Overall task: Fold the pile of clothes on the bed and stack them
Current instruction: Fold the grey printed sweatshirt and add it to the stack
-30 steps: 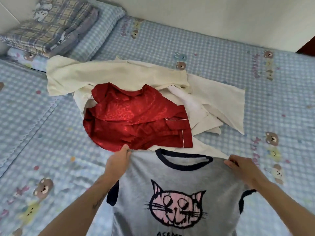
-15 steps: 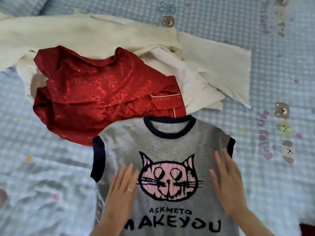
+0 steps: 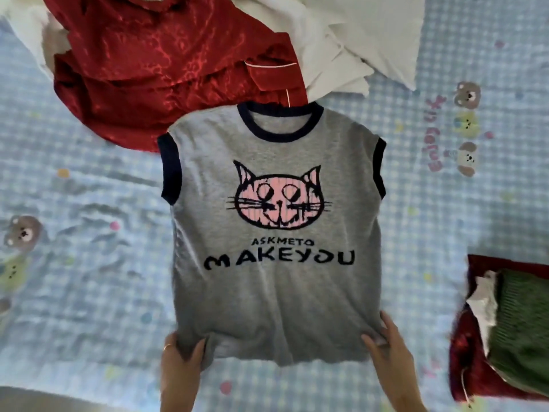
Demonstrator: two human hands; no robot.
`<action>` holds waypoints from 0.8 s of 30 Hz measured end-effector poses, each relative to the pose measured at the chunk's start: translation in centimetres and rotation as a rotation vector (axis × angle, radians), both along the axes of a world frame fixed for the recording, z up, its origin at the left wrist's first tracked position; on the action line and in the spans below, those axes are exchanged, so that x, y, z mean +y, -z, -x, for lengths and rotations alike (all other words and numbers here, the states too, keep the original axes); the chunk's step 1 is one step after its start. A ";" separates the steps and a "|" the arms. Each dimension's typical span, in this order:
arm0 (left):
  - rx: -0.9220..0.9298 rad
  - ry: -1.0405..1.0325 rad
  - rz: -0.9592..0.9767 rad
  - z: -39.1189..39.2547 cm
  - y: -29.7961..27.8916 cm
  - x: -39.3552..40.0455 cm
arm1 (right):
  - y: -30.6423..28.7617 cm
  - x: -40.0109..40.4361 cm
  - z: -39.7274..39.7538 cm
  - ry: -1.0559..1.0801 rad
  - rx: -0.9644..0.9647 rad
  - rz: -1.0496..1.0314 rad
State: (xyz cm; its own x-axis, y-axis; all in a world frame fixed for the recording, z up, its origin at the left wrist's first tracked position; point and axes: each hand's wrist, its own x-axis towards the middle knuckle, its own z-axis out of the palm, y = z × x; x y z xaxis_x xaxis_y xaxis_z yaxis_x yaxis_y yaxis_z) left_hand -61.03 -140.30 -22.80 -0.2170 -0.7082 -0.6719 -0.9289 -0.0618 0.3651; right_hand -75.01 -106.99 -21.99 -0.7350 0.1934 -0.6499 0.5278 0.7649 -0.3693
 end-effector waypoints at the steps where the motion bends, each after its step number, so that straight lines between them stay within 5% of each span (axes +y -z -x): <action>1: -0.015 0.012 -0.002 -0.4 0.1 0.3 | 0.1 0.3 -0.3 0.006 -0.003 -0.015; 10: 0.101 -0.278 -0.099 -6.9 -0.3 -3.0 | -1.2 6.1 -0.6 0.108 0.049 -0.017; 17: 0.024 -0.131 -0.022 -9.8 0.2 -4.7 | -0.5 8.4 -0.4 0.084 -0.029 -0.102; 22: -0.205 0.111 0.060 -10.8 -0.4 -3.6 | -0.8 9.1 -1.9 -0.079 -0.196 -0.247; 24: -0.270 0.182 0.167 -9.9 -0.6 -3.1 | -0.7 8.5 -2.0 -0.142 -0.099 -0.330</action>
